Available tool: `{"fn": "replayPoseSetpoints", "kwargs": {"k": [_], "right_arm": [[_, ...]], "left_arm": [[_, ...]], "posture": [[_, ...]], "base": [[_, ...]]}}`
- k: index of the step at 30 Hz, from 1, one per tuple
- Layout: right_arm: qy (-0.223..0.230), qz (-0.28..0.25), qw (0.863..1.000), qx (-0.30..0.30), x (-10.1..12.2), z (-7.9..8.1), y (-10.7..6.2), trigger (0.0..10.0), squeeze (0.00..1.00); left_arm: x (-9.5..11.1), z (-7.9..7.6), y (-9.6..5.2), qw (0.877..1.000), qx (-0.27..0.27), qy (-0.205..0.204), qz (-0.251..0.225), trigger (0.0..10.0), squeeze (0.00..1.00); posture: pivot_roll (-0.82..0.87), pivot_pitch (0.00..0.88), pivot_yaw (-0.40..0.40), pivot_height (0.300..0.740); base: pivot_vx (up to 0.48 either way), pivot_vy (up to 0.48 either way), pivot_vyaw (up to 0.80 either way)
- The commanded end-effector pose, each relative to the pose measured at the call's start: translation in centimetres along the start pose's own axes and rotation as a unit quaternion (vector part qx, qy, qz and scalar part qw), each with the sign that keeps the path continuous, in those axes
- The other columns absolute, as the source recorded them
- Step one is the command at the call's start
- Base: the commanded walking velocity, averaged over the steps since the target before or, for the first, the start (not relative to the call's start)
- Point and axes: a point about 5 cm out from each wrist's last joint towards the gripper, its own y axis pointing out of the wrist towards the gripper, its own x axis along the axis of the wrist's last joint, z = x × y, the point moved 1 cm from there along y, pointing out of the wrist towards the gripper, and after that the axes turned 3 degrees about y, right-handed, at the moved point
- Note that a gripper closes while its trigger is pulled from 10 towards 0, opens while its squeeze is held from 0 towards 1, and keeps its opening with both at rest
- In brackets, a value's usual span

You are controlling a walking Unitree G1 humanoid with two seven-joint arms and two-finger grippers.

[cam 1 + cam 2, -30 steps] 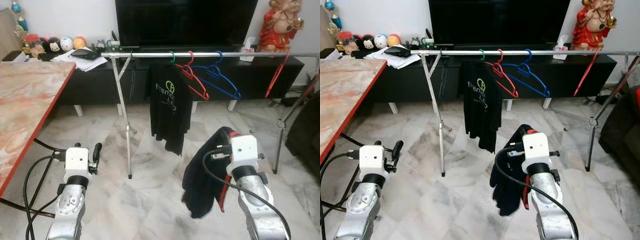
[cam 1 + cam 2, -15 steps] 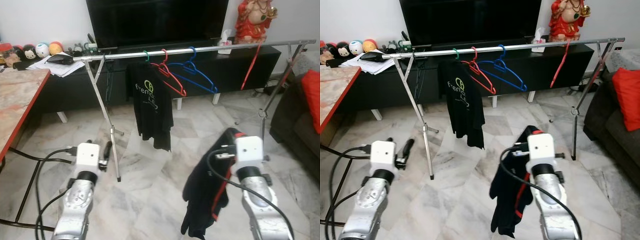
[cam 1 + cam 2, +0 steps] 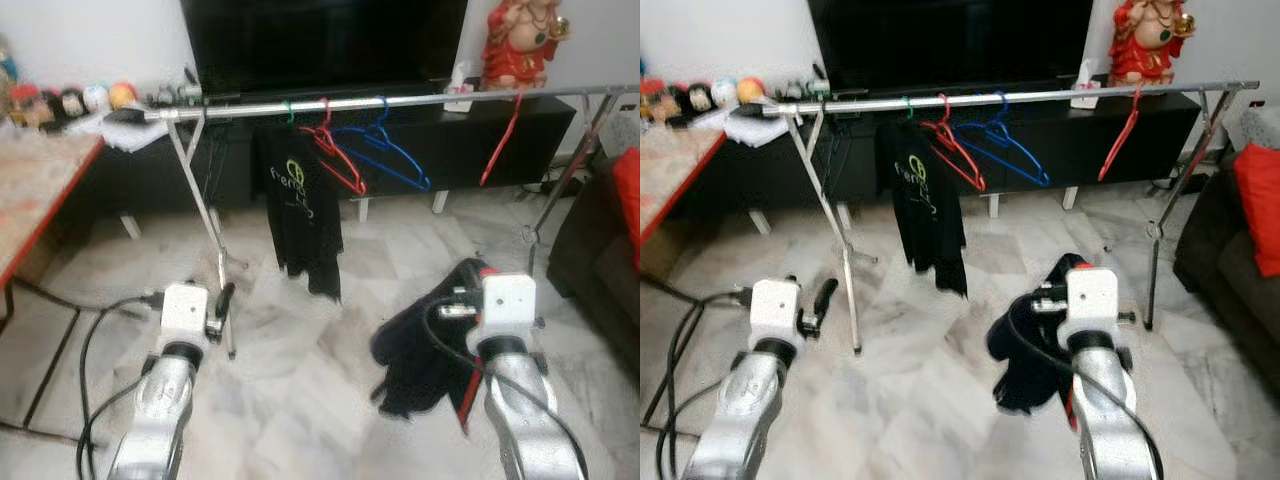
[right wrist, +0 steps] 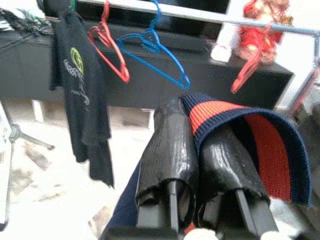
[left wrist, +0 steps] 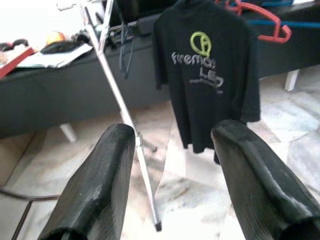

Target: Hang hanger

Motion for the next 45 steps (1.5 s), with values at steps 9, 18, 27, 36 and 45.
{"fn": "replayPoseSetpoints", "kwargs": {"k": [9, 18, 27, 36, 45], "right_arm": [[-0.007, -0.012, 1.000, -0.016, 0.6, -1.0, -0.1, 10.0, 0.00], [-0.007, -0.005, 1.000, -0.019, 0.2, -1.2, -0.3, 10.0, 0.00], [-0.008, -0.003, 1.000, -0.019, 0.3, -1.2, -0.2, 10.0, 0.00], [-0.012, 0.000, 1.000, -0.013, 0.2, -1.1, 0.0, 10.0, 0.00], [-0.016, 0.004, 1.000, -0.012, 0.1, -1.4, 0.2, 10.0, 0.00]], "left_arm": [[0.4, 0.1, -0.1, 1.000, 0.003, -0.006, -0.002, 10.0, 0.00], [0.1, 0.9, -0.9, 1.000, 0.010, 0.005, 0.008, 10.0, 0.00], [0.3, 0.9, -0.6, 1.000, 0.008, 0.010, 0.010, 10.0, 0.00], [0.4, 0.6, -0.5, 1.000, 0.009, 0.010, 0.010, 10.0, 0.00], [0.5, 0.5, -0.6, 1.000, 0.011, 0.008, 0.011, 10.0, 0.00]], "posture": [[-0.16, 0.000, 0.013, 0.740], [-0.16, 0.000, 0.014, 0.740], [-0.16, 0.000, 0.014, 0.740], [-0.16, 0.000, 0.006, 0.740], [-0.15, 0.000, 0.000, 0.740]], "base": [[0.000, -0.290, 0.00], [0.000, -0.288, 0.00], [0.053, -0.286, 0.00], [0.053, -0.287, 0.00], [0.000, -0.289, 0.00]]}}
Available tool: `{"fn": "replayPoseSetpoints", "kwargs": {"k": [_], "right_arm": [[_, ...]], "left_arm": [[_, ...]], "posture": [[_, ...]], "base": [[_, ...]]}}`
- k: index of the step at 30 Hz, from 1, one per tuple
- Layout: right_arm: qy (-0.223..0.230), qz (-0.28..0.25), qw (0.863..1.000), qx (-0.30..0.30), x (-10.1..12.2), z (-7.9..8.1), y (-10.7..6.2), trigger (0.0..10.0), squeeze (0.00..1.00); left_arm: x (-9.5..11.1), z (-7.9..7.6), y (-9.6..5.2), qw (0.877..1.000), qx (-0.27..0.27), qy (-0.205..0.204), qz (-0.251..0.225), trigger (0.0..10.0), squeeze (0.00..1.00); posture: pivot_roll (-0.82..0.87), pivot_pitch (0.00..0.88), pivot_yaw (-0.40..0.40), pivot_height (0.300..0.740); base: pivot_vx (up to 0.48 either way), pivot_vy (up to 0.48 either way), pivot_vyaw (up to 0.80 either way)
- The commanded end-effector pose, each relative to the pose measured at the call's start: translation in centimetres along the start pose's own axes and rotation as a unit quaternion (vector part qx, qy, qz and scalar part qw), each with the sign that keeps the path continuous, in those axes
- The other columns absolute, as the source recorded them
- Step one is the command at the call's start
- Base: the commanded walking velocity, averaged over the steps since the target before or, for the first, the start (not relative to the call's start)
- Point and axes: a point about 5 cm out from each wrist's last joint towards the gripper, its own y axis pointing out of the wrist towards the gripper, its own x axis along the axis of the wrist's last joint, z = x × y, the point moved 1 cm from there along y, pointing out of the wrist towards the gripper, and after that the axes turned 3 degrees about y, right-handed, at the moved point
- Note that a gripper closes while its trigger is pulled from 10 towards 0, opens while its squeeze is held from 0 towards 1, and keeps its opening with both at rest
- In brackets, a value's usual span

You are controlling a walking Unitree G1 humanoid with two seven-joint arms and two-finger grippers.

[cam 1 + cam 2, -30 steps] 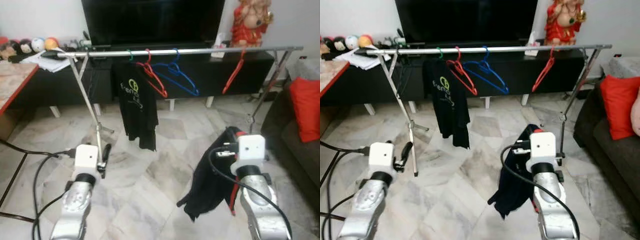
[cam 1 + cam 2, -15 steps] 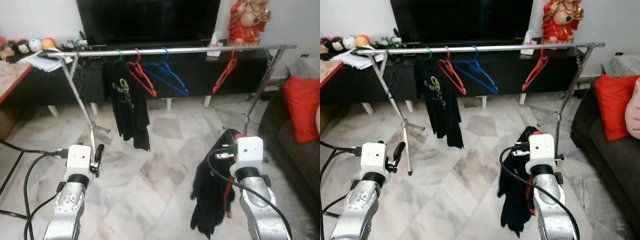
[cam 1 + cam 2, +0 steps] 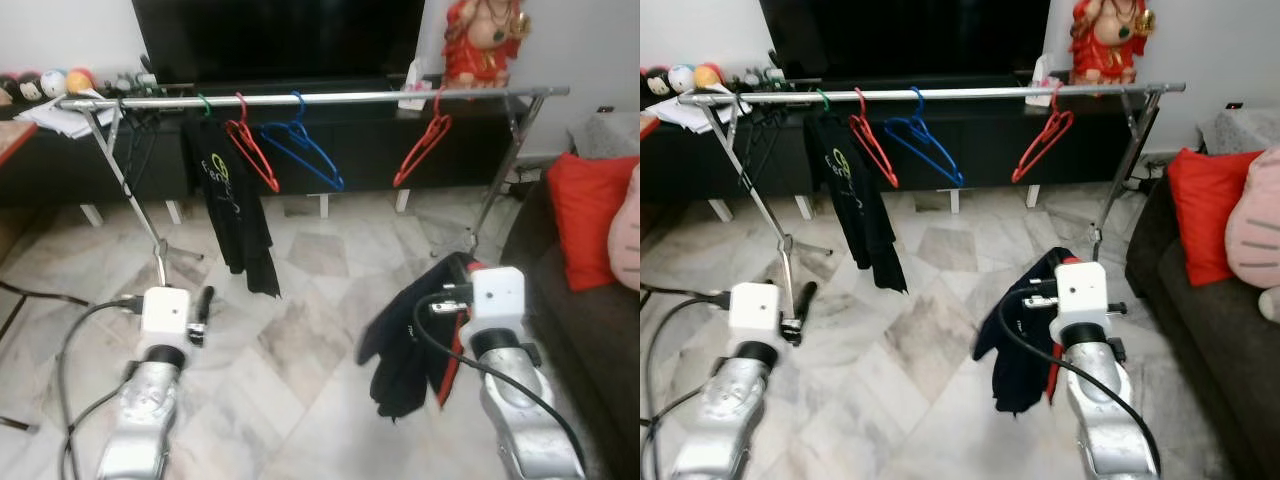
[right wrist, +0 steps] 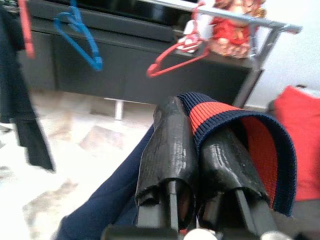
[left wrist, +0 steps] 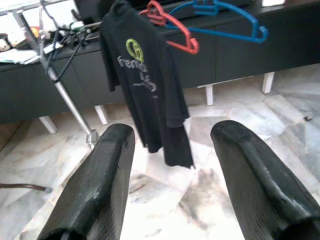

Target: Hang hanger

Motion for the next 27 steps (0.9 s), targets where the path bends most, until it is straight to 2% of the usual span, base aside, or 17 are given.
{"fn": "replayPoseSetpoints", "kwargs": {"k": [1, 17, 20, 24, 27], "right_arm": [[0.005, -0.016, 1.000, 0.007, 0.8, 0.5, 0.2, 10.0, 0.00], [0.001, -0.013, 1.000, 0.005, 0.5, 0.2, 0.5, 10.0, 0.00], [0.003, -0.012, 1.000, 0.006, 0.4, 0.4, 0.6, 10.0, 0.00], [0.005, -0.005, 1.000, 0.003, -0.1, 0.5, 0.6, 10.0, 0.00], [0.010, -0.010, 1.000, -0.004, 0.2, 0.2, 0.6, 10.0, 0.00]], "left_arm": [[0.2, 1.0, 0.0, 1.000, 0.014, 0.006, -0.001, 10.0, 0.00], [1.1, 0.3, 0.3, 1.000, -0.013, -0.015, -0.018, 10.0, 0.00], [1.8, -0.5, 0.7, 0.999, -0.028, -0.019, -0.029, 10.0, 0.00], [2.7, -2.2, 1.2, 0.997, -0.065, 0.006, -0.048, 10.0, 0.00], [2.8, -1.7, 1.3, 0.997, -0.053, -0.002, -0.048, 10.0, 0.00]], "posture": [[-0.15, 0.000, 0.000, 0.740], [-0.15, 0.000, 0.007, 0.740], [-0.14, 0.000, 0.006, 0.740], [-0.13, 0.000, 0.013, 0.740], [-0.14, 0.000, 0.019, 0.740]], "base": [[0.000, -0.289, 0.00], [0.000, -0.018, 0.00], [0.000, 0.000, 0.00], [0.255, 0.000, 0.00], [0.286, 0.000, 0.00]]}}
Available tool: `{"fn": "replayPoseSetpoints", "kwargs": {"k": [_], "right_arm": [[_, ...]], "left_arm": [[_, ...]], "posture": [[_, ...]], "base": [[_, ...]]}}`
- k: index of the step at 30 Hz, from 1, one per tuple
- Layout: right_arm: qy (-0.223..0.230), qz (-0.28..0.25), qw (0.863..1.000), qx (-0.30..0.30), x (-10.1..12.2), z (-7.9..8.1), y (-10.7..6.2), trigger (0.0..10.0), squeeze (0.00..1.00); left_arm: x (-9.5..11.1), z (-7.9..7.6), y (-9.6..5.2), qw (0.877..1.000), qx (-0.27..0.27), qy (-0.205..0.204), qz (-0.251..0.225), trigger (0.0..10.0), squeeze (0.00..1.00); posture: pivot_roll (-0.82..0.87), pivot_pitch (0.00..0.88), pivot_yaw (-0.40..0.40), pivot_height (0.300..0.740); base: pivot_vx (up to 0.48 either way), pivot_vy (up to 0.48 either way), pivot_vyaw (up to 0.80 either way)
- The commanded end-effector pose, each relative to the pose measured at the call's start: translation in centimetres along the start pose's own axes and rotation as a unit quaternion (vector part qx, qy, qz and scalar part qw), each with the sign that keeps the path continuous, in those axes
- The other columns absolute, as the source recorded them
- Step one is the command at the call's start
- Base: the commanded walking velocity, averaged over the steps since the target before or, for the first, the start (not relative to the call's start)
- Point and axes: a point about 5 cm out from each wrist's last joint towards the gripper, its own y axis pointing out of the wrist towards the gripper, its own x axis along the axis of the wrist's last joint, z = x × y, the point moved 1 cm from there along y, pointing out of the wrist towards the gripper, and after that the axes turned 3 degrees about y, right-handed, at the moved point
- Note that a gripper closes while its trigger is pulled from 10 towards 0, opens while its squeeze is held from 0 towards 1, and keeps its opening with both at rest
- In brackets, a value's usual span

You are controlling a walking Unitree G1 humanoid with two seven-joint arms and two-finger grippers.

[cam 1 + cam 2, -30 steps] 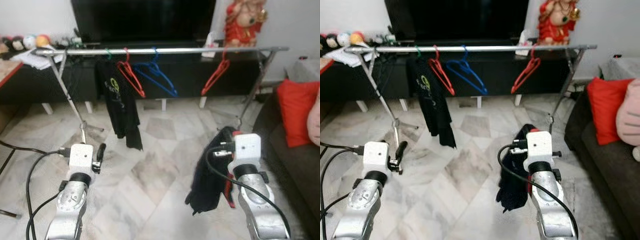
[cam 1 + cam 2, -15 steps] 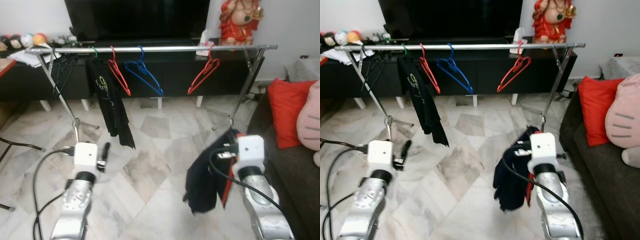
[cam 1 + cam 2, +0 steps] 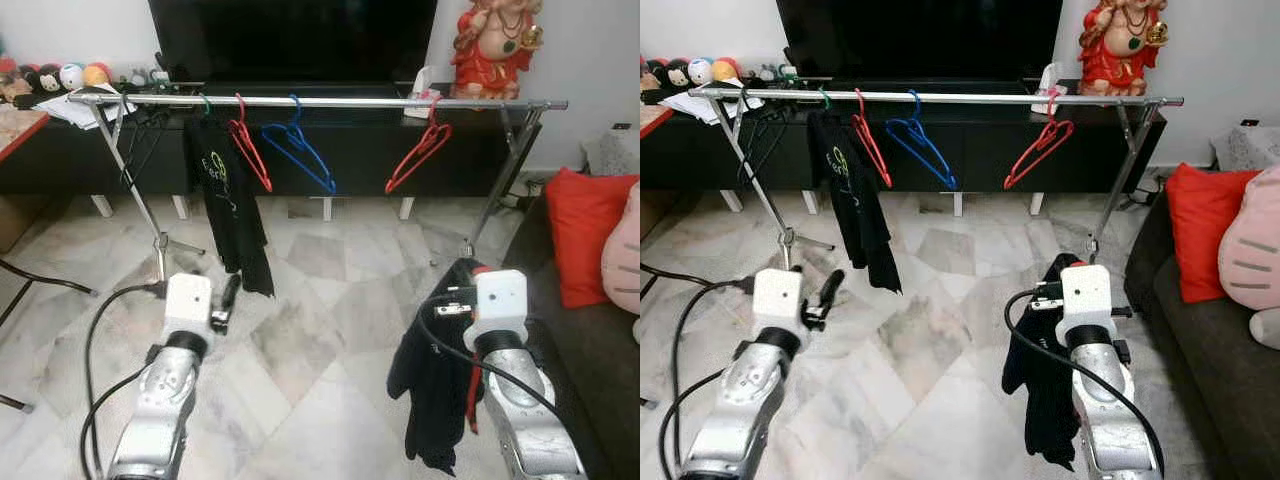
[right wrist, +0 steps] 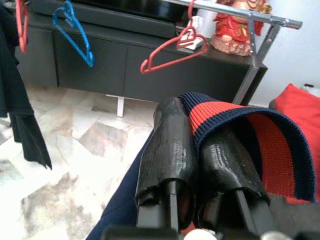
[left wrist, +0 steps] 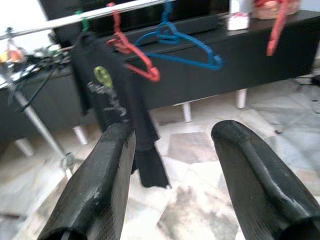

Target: Hang hanger

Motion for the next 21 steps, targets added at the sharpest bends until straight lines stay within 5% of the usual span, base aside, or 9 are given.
{"fn": "replayPoseSetpoints", "kwargs": {"k": [1, 21], "right_arm": [[0.005, -0.025, 1.000, -0.007, 1.0, -0.3, 0.3, 10.0, 0.00], [0.003, -0.027, 1.000, 0.000, 0.9, 0.3, 0.5, 10.0, 0.00]], "left_arm": [[0.6, 0.5, 0.2, 1.000, 0.006, 0.003, -0.010, 10.0, 0.00], [0.4, 1.6, 0.1, 1.000, 0.018, 0.012, -0.013, 10.0, 0.00]], "posture": [[-0.14, 0.000, 0.019, 0.740], [-0.13, 0.000, 0.026, 0.740]], "base": [[0.292, 0.000, 0.00], [0.317, 0.000, 0.00]]}}
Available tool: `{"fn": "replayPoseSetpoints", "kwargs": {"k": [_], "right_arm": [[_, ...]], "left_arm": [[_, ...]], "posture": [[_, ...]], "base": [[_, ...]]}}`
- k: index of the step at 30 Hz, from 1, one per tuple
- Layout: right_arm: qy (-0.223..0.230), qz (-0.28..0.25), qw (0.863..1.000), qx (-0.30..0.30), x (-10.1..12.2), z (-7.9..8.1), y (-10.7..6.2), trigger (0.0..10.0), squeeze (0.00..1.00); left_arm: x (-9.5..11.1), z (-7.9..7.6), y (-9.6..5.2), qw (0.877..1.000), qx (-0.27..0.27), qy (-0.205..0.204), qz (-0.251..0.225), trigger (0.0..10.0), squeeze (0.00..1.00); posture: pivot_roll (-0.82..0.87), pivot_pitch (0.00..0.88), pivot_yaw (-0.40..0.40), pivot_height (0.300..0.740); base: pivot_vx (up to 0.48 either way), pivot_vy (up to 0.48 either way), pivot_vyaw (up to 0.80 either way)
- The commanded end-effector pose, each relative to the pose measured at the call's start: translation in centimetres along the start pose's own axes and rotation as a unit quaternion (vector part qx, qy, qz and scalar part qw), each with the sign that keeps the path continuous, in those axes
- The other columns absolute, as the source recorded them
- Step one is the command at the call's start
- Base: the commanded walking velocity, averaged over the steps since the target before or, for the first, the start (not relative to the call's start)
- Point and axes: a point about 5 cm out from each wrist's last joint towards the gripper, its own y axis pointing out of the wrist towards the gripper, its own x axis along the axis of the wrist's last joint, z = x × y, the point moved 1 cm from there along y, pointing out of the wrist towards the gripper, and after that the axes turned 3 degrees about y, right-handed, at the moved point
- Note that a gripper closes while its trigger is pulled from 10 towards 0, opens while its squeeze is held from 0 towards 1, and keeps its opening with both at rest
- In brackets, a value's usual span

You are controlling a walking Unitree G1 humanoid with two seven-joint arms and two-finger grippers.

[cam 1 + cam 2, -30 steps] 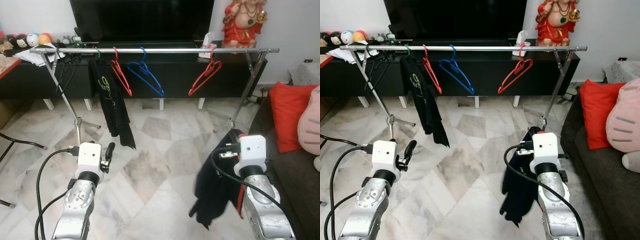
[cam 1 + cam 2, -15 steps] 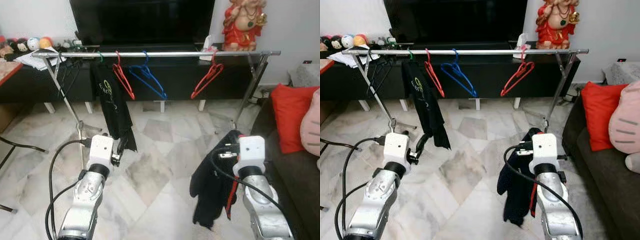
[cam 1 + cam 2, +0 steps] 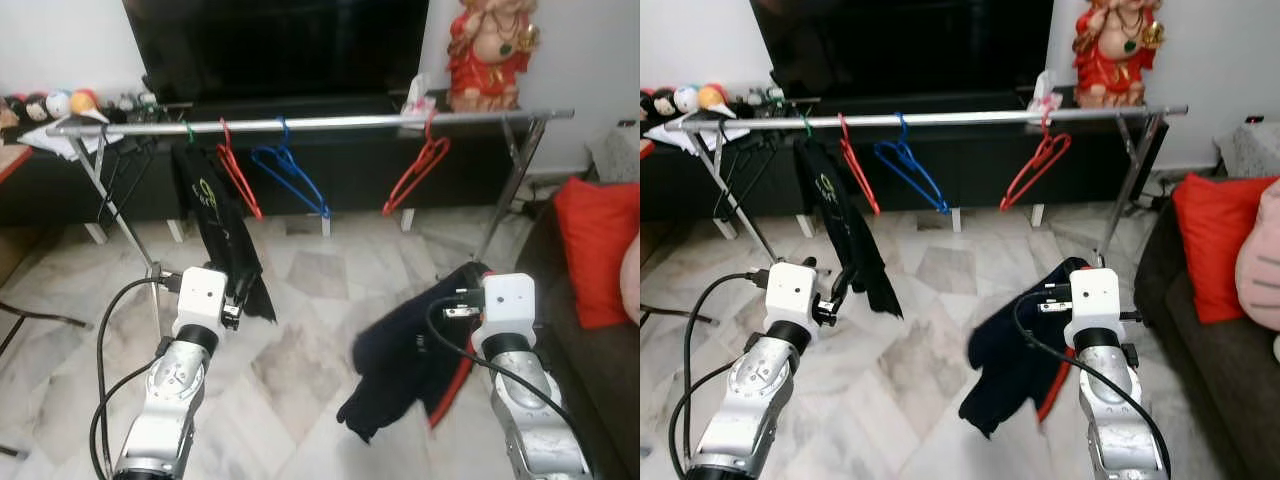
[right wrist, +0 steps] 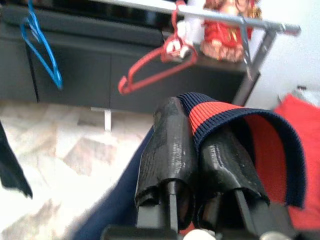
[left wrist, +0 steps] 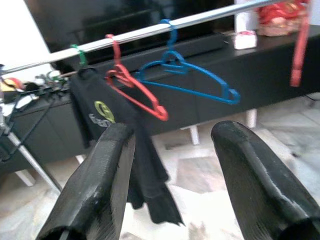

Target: Hang hanger

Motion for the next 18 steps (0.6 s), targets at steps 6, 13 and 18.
{"fn": "replayPoseSetpoints", "kwargs": {"k": [6, 13, 18], "right_arm": [[0.000, -0.023, 1.000, 0.010, 1.0, 0.6, 0.4, 10.0, 0.00], [-0.007, 0.013, 0.999, 0.029, -0.7, 0.5, 0.1, 10.0, 0.00], [-0.039, 0.028, 0.989, 0.138, -1.4, 2.2, -1.0, 10.0, 0.00]], "left_arm": [[0.1, 0.5, 0.2, 1.000, 0.007, -0.003, -0.002, 10.0, 0.00], [0.2, 0.2, 0.3, 1.000, 0.005, -0.004, -0.005, 10.0, 0.00], [0.2, 0.3, 0.4, 1.000, 0.007, -0.004, -0.006, 10.0, 0.00]], "posture": [[-0.14, 0.000, 0.030, 0.740], [-0.14, 0.000, 0.030, 0.740], [-0.15, 0.000, 0.028, 0.740]], "base": [[0.331, 0.000, 0.00], [0.329, 0.000, 0.00], [0.328, 0.000, 0.00]]}}
